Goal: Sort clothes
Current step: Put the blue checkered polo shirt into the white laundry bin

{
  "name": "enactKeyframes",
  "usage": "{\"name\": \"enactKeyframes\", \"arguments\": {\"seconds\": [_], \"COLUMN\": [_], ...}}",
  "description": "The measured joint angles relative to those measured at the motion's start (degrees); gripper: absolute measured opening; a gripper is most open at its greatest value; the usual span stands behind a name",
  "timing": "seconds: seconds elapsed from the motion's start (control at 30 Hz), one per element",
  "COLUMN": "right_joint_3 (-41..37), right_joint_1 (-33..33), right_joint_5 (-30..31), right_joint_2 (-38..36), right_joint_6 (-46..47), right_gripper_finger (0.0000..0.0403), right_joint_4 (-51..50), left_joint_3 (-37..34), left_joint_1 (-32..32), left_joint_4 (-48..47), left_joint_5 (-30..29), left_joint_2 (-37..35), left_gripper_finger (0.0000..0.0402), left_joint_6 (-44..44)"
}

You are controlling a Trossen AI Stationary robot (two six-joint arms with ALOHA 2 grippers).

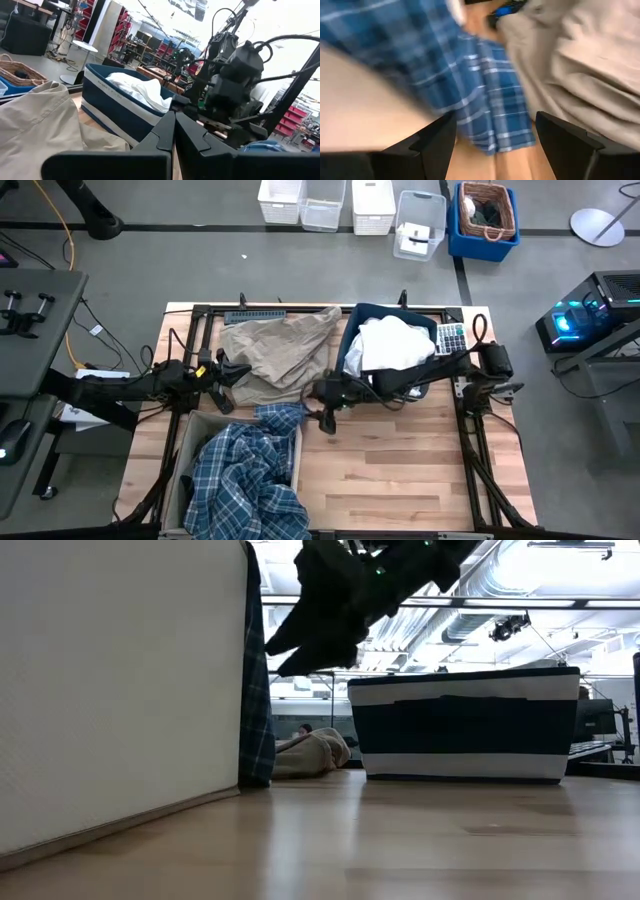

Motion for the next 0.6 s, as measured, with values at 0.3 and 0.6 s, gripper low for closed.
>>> {"name": "enactKeyframes", "arguments": {"seconds": [0.3,0.6], "right_joint_3": [-0.02,0.00], "right_joint_1": [-0.12,-1.05], "right_joint_5": [-9.28,-10.87], "right_joint_2": [0.04,2.20], "right_joint_6": [-10.06,-14.99], "right_gripper_finger": [0.0268,0.0268], "right_joint_4": [-0.14,3.65], "left_joint_3": [0.00,-0.01], "left_joint_1": [0.00,-0.01], "left_joint_4": [0.00,-0.08], "left_joint_5": [0.00,0.03], "left_joint_2": [0.00,0.00], "left_gripper_finger": [0.0000,0.0000], "left_joint_6": [0.00,0.00]}}
